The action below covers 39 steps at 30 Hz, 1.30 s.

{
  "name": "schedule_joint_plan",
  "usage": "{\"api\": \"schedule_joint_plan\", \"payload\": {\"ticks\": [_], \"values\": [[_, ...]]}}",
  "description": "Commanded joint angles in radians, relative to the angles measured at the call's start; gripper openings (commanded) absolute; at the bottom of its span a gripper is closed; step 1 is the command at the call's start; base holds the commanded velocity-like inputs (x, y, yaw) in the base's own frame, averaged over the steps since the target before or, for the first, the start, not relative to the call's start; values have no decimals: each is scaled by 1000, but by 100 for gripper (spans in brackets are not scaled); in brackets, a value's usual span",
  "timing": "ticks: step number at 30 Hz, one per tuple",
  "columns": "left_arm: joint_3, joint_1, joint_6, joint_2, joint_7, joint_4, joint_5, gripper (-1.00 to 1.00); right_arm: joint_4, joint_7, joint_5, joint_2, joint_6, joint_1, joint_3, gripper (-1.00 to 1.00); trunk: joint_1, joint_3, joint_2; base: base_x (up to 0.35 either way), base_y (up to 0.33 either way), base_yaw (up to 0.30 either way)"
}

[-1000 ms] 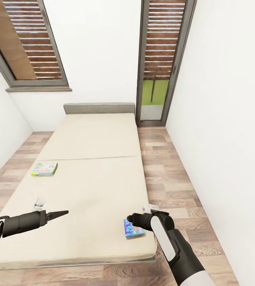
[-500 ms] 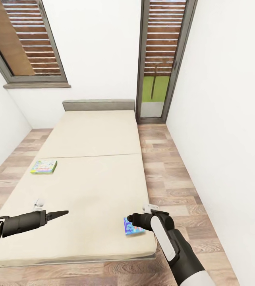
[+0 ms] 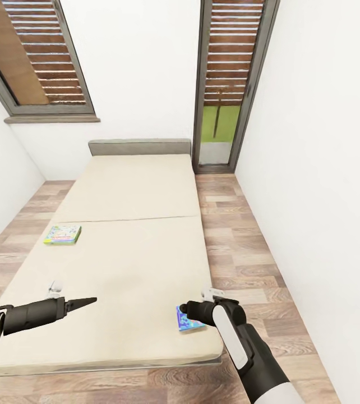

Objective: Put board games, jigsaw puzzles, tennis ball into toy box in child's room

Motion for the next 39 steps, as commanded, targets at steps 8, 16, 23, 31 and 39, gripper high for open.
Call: {"api": "schedule_joint_plan", "payload": {"ticks": [8,16,23,31,39], "values": [[0,0,10,0,-3,0,0,100,1,-10,-11,0,-67,0,1,100,1,-2,-2,0,34,0],[0,0,10,0,-3,0,0,100,-1,-9,-13,0,-78,0,1,100,1,-2,-2,0,5,0],[-1,0,9,0,-3,0,-1,100,-9,-11,-11,0,-84,0,5,100,1,-2,-2,0,1,0],[-1,-1,9,0,-3,0,-1,100,-13,-21,-10,0,-85,-21,1,100,1,-2,-2,0,0,0],[-1,-1,10,-1,-3,0,-2,100,67,-95,-15,0,-77,-137,-14,100,1,-2,-2,0,0,0]]}}
